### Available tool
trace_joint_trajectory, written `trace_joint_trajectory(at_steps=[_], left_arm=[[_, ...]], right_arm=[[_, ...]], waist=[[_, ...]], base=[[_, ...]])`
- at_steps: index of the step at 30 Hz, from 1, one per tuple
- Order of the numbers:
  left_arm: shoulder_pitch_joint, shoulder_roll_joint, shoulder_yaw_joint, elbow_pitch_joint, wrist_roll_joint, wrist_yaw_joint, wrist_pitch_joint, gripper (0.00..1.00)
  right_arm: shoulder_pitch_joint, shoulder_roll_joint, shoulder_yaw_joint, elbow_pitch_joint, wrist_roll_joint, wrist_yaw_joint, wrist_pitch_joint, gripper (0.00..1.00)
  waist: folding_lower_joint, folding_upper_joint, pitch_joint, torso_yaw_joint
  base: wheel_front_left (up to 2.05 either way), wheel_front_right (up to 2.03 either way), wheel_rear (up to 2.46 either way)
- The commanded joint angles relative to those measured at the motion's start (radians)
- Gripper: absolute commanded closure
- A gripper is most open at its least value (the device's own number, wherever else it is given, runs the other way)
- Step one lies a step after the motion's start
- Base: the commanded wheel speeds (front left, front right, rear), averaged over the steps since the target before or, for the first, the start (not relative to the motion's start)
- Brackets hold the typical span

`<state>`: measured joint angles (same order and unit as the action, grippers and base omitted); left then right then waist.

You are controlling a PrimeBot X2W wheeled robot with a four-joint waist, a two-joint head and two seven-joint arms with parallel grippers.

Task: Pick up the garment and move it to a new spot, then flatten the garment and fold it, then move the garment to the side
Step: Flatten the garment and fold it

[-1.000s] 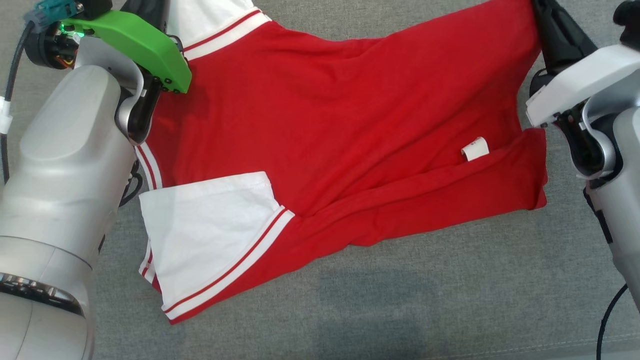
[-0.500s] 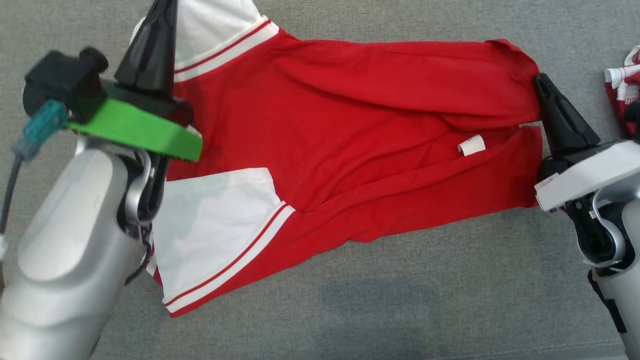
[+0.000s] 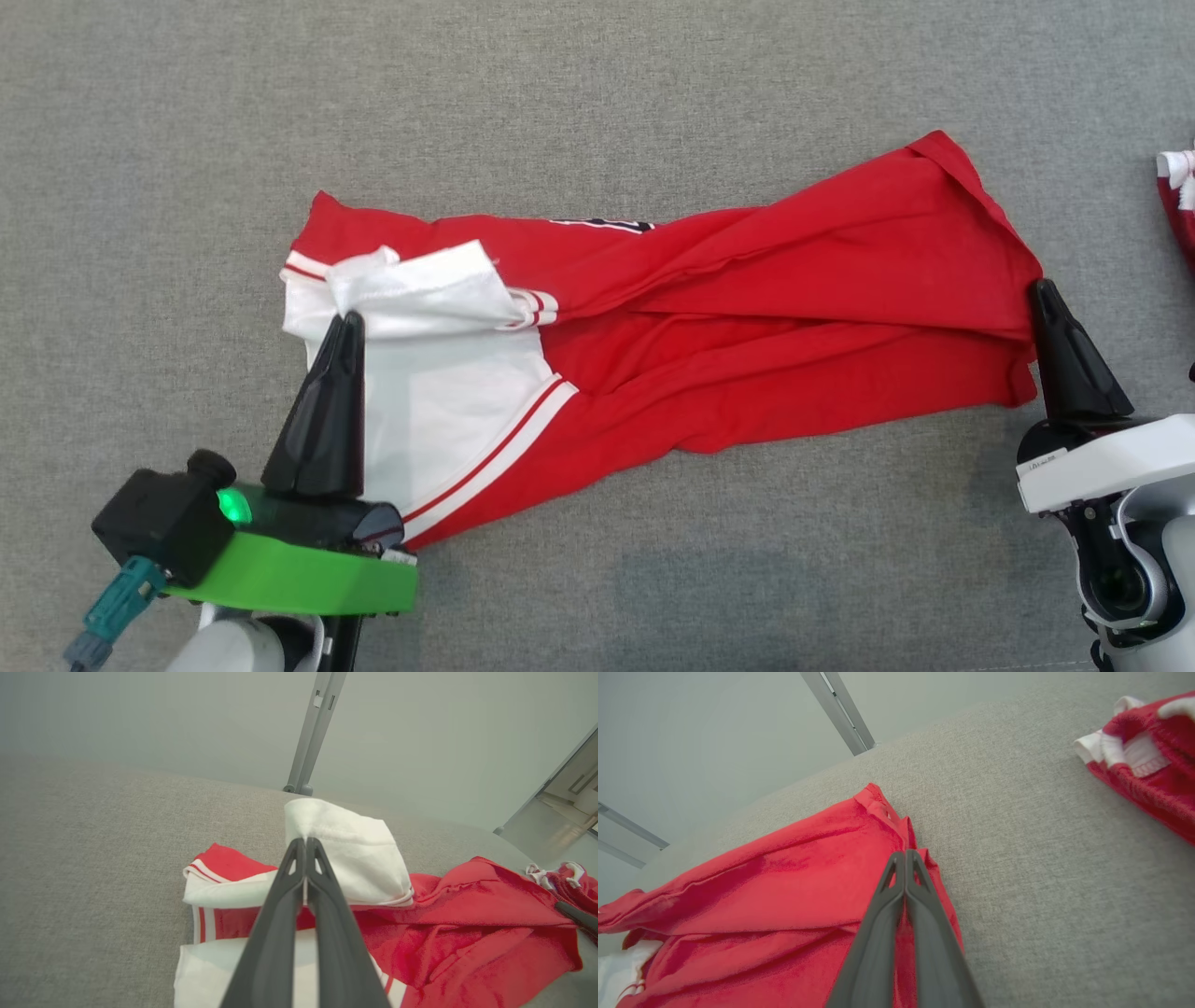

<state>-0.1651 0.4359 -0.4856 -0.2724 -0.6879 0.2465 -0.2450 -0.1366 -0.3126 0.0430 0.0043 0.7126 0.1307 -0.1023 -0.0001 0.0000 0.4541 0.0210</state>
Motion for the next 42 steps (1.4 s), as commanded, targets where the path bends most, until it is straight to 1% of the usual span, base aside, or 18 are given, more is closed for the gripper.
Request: trace_joint_trajectory(at_steps=[1, 2, 6, 13, 14, 15, 16, 17, 18, 19, 20, 25, 29, 30, 31, 36, 42], left_arm=[[0.020, -0.002, 0.001, 0.008, -0.012, 0.002, 0.001, 1.00], [0.038, -0.006, -0.007, 0.019, -0.025, 0.003, 0.009, 1.00], [0.079, -0.035, -0.033, 0.104, -0.087, -0.025, 0.035, 1.00], [0.061, -0.089, -0.045, 0.288, -0.159, -0.088, 0.030, 1.00], [0.054, -0.096, -0.047, 0.306, -0.161, -0.096, 0.028, 0.95], [0.050, -0.100, -0.050, 0.325, -0.161, -0.101, 0.026, 0.62], [0.046, -0.103, -0.052, 0.341, -0.159, -0.106, 0.024, 0.51], [0.041, -0.108, -0.052, 0.353, -0.154, -0.110, 0.020, 0.20], [0.034, -0.113, -0.051, 0.365, -0.142, -0.111, 0.015, 0.00], [0.026, -0.117, -0.050, 0.371, -0.134, -0.112, 0.010, 0.00], [0.019, -0.122, -0.045, 0.374, -0.126, -0.111, 0.004, 0.00], [-0.006, -0.141, -0.002, 0.362, -0.041, -0.093, -0.017, 0.00], [-0.007, -0.165, 0.087, 0.318, 0.061, -0.084, -0.020, 0.00], [-0.007, -0.165, 0.087, 0.318, 0.061, -0.084, -0.020, 0.00], [-0.002, -0.172, 0.109, 0.307, 0.085, -0.083, -0.020, 0.00], [0.023, -0.205, 0.196, 0.280, 0.187, -0.100, -0.021, 0.00], [0.027, -0.241, 0.284, 0.259, 0.274, -0.134, -0.020, 0.00]], right_arm=[[0.012, 0.001, -0.004, 0.011, -0.005, 0.000, -0.007, 1.00], [0.013, 0.008, -0.002, 0.018, -0.009, 0.000, -0.011, 1.00], [-0.004, 0.028, 0.006, 0.070, -0.014, 0.000, -0.020, 1.00], [-0.033, 0.059, 0.024, 0.164, -0.042, 0.000, -0.039, 1.00], [-0.035, 0.061, 0.026, 0.174, -0.049, 0.000, -0.041, 0.98], [-0.037, 0.062, 0.029, 0.183, -0.053, 0.000, -0.045, 0.76], [-0.040, 0.066, 0.029, 0.193, -0.054, 0.000, -0.051, 0.73], [-0.042, 0.066, 0.027, 0.203, -0.065, 0.000, -0.053, 0.65], [-0.046, 0.063, 0.028, 0.210, -0.080, 0.000, -0.061, 0.53], [-0.048, 0.069, 0.025, 0.216, -0.082, 0.000, -0.070, 0.12], [-0.051, 0.075, 0.024, 0.222, -0.084, 0.000, -0.075, 0.00], [-0.059, 0.080, -0.005, 0.234, -0.156, 0.000, -0.116, 0.00], [-0.060, 0.095, -0.044, 0.214, -0.236, 0.000, -0.145, 0.00], [-0.060, 0.095, -0.044, 0.214, -0.236, 0.000, -0.145, 0.00], [-0.057, 0.103, -0.052, 0.206, -0.255, 0.000, -0.149, 0.00], [-0.035, 0.131, -0.072, 0.171, -0.330, 0.000, -0.161, 0.00], [-0.038, 0.135, -0.066, 0.204, -0.357, 0.000, -0.163, 0.00]], waist=[[0.0001, 0.0000, -0.002, 0.003], [0.0001, 0.0000, -0.002, 0.004], [0.0001, 0.0000, -0.005, 0.003], [0.0001, 0.0000, -0.016, 0.003], [0.0001, 0.0000, -0.017, 0.003], [0.0001, 0.0000, -0.021, 0.003], [0.0001, 0.0000, -0.023, 0.002], [0.0001, 0.0000, -0.026, 0.002], [0.0001, 0.0000, -0.028, 0.002], [0.0001, 0.0000, -0.031, 0.002], [0.0001, 0.0000, -0.033, 0.002], [0.0001, 0.0000, -0.051, 0.002], [0.0001, 0.0000, -0.070, -0.003], [0.0001, 0.0000, -0.070, -0.003], [0.0001, 0.0000, -0.078, -0.005], [0.0001, 0.0000, -0.110, -0.019], [0.0001, 0.0000, -0.143, -0.016]], base=[[0.00, 0.00, 0.00], [0.00, 0.00, 0.00], [0.00, 0.00, 0.00], [0.00, 0.00, 0.00], [0.00, 0.00, 0.00], [0.00, 0.00, 0.00], [0.00, 0.00, 0.00], [0.00, 0.00, 0.00], [0.00, 0.00, 0.00], [0.00, 0.00, 0.00], [0.00, 0.00, 0.00], [0.00, 0.00, 0.00], [0.00, 0.00, 0.00], [0.00, 0.00, 0.00], [0.00, 0.00, 0.00], [0.00, 0.00, 0.00], [0.00, 0.00, 0.00]])
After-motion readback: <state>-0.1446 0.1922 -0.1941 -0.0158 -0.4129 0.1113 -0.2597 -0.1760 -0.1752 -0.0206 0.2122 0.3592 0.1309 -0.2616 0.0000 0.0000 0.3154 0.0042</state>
